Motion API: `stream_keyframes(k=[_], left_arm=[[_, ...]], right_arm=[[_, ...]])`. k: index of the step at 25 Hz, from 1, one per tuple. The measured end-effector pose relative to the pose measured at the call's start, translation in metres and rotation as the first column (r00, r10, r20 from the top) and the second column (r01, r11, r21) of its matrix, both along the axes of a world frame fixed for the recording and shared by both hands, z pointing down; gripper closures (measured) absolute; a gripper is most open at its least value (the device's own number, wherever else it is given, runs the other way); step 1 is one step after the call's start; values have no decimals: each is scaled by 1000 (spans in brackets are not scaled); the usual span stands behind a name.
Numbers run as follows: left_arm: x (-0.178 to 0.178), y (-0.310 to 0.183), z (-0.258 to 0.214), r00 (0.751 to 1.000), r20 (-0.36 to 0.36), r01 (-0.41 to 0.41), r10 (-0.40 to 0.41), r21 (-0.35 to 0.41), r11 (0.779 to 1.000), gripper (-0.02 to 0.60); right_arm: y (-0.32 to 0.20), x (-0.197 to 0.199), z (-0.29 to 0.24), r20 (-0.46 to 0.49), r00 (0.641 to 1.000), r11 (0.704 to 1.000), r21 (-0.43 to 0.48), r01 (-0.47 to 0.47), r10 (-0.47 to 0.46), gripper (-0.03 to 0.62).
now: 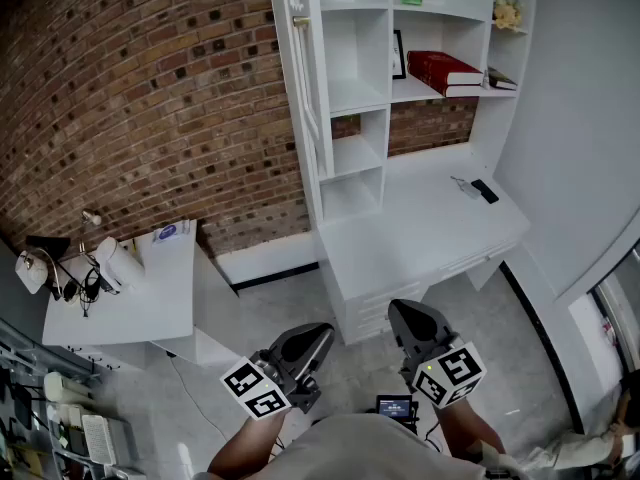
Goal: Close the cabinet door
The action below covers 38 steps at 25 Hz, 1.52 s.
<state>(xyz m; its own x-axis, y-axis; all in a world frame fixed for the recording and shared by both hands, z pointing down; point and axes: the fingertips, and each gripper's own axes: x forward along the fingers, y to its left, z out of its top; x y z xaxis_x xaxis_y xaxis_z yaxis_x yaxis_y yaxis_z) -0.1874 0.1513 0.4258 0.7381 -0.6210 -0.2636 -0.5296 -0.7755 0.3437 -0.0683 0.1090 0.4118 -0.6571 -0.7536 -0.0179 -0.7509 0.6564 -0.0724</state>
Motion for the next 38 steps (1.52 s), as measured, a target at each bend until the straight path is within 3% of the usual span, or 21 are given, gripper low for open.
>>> stream_keyframes(k=[19,29,38], left_arm=[[24,-12,-1,1000,-5,27,-27,-6,1000,568],[29,-11,5,999,2,48,-48,-23,999,568],[46,-18,7,998,6,59,-58,-28,998,568]], right_arm=[[-16,19,2,-33,999,1000,-3,28,-28,568],[-19,27,1,29,999,999,3,38,-38,565],[-29,42,4,3,999,999,14,47,-47,562]])
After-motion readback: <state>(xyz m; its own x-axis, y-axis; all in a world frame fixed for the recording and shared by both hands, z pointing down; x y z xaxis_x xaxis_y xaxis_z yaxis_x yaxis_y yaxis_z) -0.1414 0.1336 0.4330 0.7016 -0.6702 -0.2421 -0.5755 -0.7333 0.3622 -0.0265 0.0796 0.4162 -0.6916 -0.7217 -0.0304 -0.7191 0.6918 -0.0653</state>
